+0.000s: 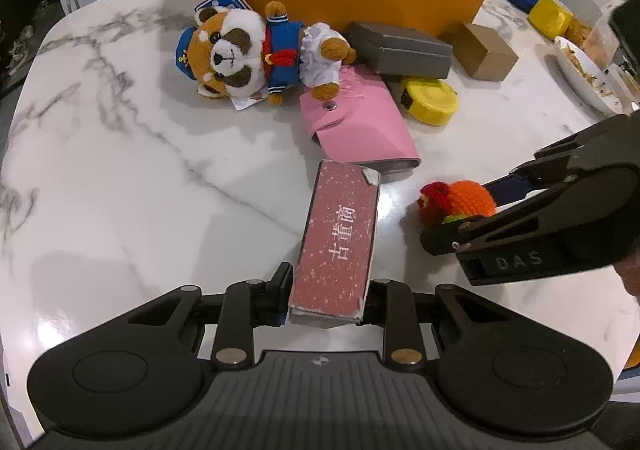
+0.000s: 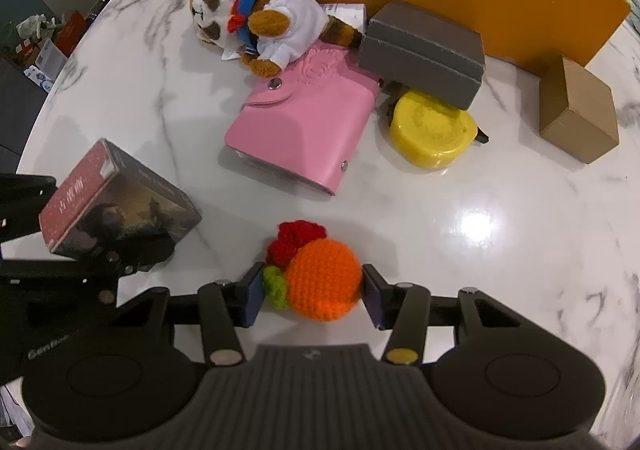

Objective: Organize objects
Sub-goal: 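Grasp the red box with the left tool while the right tool grasps the crocheted fruit, then carry the red box and crocheted fruit over the orange box and lower them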

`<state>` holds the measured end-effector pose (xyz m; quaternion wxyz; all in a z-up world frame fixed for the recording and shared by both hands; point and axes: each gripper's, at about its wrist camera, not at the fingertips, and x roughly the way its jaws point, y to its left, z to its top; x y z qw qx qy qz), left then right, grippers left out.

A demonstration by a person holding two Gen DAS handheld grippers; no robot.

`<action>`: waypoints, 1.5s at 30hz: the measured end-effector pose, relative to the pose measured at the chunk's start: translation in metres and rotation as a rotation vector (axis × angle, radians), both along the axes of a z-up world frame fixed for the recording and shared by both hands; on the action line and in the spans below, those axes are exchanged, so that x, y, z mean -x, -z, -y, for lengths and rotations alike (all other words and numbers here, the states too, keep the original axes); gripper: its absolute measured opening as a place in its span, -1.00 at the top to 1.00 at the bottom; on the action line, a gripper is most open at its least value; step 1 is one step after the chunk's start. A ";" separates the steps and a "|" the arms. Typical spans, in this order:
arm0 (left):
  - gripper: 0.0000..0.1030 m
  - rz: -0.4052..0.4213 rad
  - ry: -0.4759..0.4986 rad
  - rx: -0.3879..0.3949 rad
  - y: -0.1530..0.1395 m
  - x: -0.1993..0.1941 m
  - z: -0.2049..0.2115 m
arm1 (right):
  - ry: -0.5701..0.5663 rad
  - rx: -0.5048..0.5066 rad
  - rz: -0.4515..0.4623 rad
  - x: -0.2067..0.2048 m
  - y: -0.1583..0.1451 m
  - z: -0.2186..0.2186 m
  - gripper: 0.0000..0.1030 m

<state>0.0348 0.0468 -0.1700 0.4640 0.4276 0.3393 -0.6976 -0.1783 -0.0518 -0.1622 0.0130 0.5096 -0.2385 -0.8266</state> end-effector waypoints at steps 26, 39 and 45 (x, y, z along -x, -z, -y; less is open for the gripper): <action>0.47 -0.038 0.005 0.051 -0.051 -0.013 0.029 | 0.142 0.039 -0.067 -0.008 -0.017 -0.046 0.02; 0.47 -0.103 0.038 0.137 -0.115 0.006 0.079 | 0.253 0.024 -0.225 -0.009 -0.084 -0.101 0.02; 0.47 -0.113 0.068 0.184 -0.134 0.017 0.110 | 0.299 -0.006 -0.278 -0.004 -0.103 -0.132 0.02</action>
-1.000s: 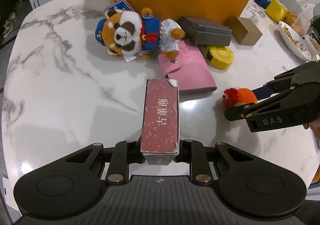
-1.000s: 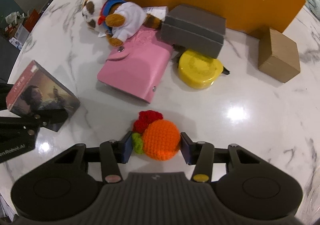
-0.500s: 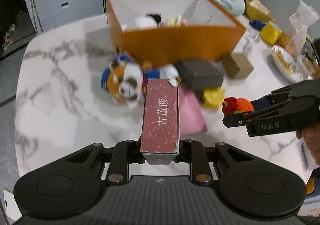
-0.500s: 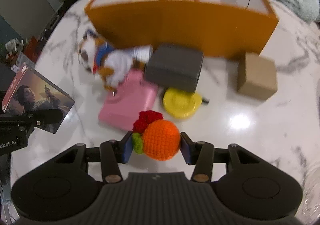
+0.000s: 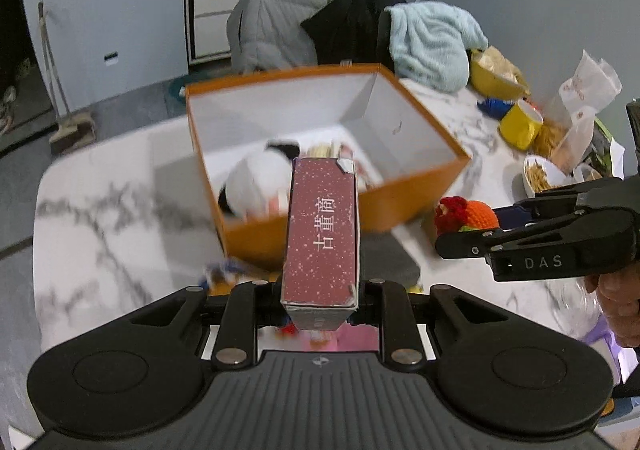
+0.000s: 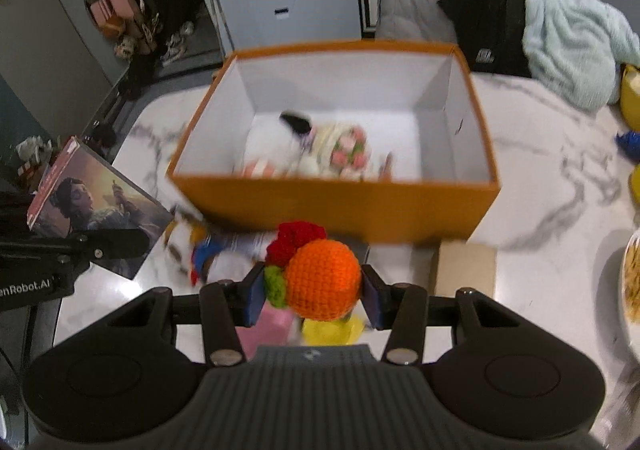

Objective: Organize objects
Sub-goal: 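Carry the red box and crocheted fruit over the orange box and lower them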

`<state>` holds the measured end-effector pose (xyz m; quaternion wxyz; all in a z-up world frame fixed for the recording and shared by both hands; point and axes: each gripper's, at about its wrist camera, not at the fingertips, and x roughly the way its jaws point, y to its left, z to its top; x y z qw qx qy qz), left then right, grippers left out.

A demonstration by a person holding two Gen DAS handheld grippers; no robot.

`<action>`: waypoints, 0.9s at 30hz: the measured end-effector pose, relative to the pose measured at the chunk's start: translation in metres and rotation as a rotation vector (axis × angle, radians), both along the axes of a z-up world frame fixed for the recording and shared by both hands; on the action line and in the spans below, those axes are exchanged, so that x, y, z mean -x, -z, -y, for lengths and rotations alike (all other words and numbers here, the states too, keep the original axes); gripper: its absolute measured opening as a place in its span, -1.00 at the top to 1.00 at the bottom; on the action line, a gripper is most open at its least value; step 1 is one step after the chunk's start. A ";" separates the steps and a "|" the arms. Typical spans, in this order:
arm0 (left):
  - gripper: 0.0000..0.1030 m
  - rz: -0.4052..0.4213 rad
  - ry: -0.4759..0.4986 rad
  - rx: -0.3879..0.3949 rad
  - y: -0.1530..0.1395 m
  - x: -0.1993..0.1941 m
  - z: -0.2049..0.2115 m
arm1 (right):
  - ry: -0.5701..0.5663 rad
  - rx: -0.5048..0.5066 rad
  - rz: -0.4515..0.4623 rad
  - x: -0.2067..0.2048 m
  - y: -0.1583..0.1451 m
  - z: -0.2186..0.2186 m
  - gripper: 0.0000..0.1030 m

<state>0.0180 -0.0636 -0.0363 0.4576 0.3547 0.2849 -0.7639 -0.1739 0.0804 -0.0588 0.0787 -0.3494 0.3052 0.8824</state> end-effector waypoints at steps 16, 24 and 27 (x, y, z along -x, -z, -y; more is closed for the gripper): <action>0.47 0.128 0.177 0.120 -0.014 0.055 0.090 | 0.116 -0.098 -0.050 0.052 -0.022 -0.070 0.02; 0.47 0.380 0.289 0.135 0.023 0.101 0.151 | 0.119 -0.089 -0.004 0.078 0.002 -0.090 0.02; 0.47 0.452 0.310 0.107 0.045 0.116 0.167 | 0.114 -0.096 0.020 0.089 0.013 -0.094 0.02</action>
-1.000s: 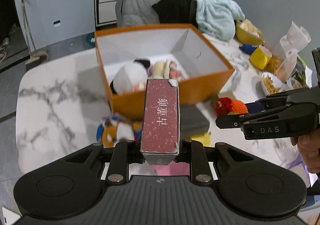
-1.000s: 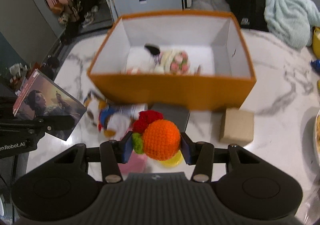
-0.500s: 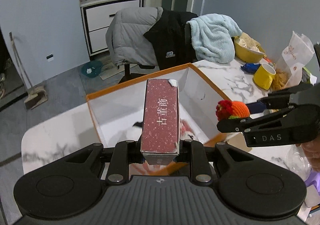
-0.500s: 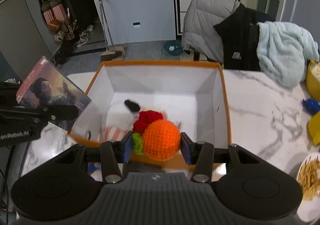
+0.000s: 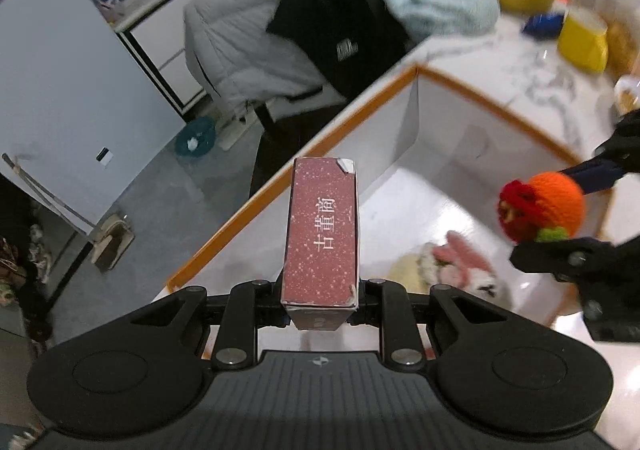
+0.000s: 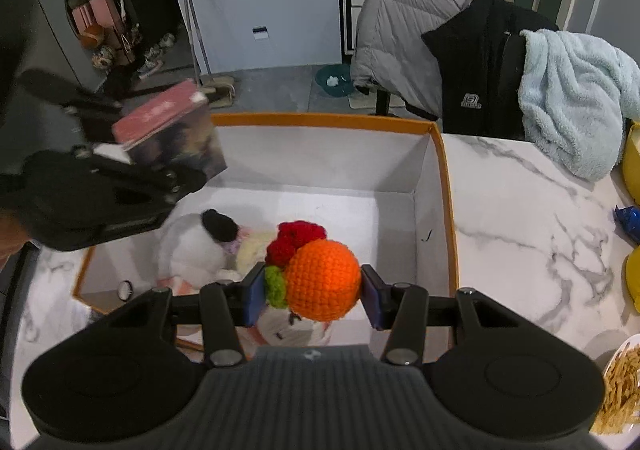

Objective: Organize objects
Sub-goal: 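Carry the red box and crocheted fruit over the orange box and lower them, then open both tools to drop the red box and fruit into the orange box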

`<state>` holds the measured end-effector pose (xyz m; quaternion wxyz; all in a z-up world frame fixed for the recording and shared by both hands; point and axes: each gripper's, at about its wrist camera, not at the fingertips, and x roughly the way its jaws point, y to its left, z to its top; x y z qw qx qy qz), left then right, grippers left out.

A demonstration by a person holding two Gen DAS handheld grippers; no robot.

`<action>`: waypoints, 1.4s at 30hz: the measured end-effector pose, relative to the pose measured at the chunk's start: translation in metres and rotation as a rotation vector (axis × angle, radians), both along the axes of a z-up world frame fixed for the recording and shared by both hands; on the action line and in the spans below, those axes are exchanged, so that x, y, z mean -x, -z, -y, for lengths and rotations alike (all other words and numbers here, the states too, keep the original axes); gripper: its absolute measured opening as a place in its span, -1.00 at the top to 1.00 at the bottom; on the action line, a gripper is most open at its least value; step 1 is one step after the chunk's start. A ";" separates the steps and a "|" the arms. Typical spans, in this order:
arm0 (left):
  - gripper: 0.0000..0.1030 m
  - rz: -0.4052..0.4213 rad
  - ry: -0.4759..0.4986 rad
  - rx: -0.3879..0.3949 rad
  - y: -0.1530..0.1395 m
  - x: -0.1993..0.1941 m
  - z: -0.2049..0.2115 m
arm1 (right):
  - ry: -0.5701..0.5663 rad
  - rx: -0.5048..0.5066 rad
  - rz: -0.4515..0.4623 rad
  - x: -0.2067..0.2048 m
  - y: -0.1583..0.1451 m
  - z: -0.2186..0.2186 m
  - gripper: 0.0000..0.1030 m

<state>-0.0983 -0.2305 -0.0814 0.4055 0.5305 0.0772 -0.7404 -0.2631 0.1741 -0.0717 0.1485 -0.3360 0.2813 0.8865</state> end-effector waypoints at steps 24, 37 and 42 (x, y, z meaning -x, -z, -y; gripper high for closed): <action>0.47 0.360 -0.061 -0.091 0.083 0.064 0.045 | -0.055 -0.048 0.141 0.044 0.061 -0.011 0.02; 0.38 0.466 -0.014 -0.017 0.101 0.079 0.036 | -0.103 -0.090 0.224 0.055 0.085 -0.004 0.01; 0.19 0.491 -0.022 0.021 0.105 0.084 0.034 | -0.099 -0.097 0.234 0.058 0.084 -0.003 0.00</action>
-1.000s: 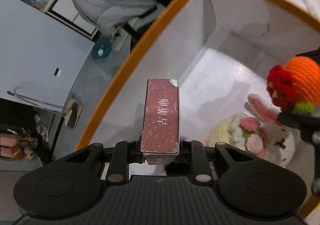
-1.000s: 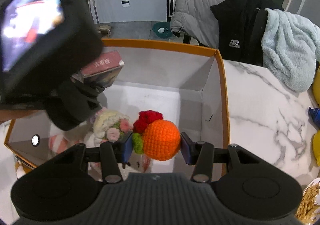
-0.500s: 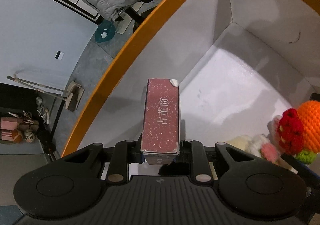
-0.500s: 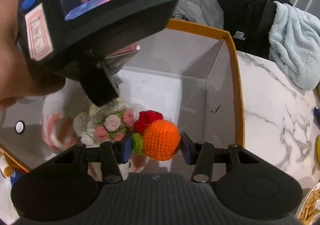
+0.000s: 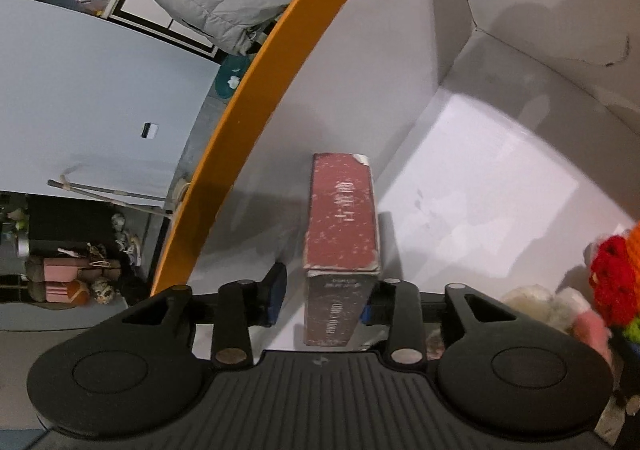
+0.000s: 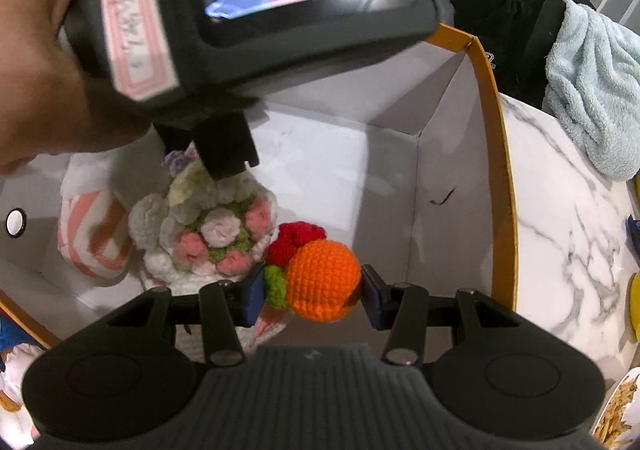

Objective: Organize objects
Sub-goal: 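Open both tools to drop the red box and fruit into the orange box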

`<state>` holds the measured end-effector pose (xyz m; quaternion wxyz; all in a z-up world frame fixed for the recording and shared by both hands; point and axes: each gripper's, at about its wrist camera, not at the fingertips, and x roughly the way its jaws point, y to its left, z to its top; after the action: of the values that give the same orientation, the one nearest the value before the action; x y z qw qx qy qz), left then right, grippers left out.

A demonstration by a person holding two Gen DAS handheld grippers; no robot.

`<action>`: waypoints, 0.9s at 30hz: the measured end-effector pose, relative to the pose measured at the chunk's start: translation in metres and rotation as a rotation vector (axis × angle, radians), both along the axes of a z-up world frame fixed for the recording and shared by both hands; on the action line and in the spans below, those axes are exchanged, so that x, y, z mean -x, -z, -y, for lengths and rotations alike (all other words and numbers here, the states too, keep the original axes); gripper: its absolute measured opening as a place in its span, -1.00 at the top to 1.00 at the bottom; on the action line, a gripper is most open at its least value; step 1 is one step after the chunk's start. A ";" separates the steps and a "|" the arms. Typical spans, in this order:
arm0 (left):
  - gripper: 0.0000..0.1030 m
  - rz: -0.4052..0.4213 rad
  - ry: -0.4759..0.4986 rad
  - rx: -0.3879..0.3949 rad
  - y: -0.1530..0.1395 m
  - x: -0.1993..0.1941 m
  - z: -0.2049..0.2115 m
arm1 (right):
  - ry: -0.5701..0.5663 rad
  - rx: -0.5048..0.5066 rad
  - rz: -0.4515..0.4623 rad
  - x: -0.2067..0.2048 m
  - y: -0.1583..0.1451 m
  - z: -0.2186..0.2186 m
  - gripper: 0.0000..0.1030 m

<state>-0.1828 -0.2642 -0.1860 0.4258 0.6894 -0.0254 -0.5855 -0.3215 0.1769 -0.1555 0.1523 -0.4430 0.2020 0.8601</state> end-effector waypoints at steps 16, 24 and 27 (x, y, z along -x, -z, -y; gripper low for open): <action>-0.44 -0.412 -0.024 -0.128 -0.065 -0.024 0.008 | 0.022 -0.006 -0.010 -0.008 -0.007 0.012 -0.06; -0.32 -0.503 0.038 -0.154 -0.077 -0.042 -0.005 | 0.046 -0.002 -0.020 -0.017 -0.013 0.017 -0.07; -0.32 -0.516 0.060 -0.134 -0.076 -0.049 -0.010 | 0.052 -0.002 -0.024 -0.018 -0.014 0.018 -0.07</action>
<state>-0.1342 -0.2544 -0.1101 0.3539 0.5430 0.1023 -0.7546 -0.3034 0.1589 -0.1413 0.1726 -0.4272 0.2143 0.8613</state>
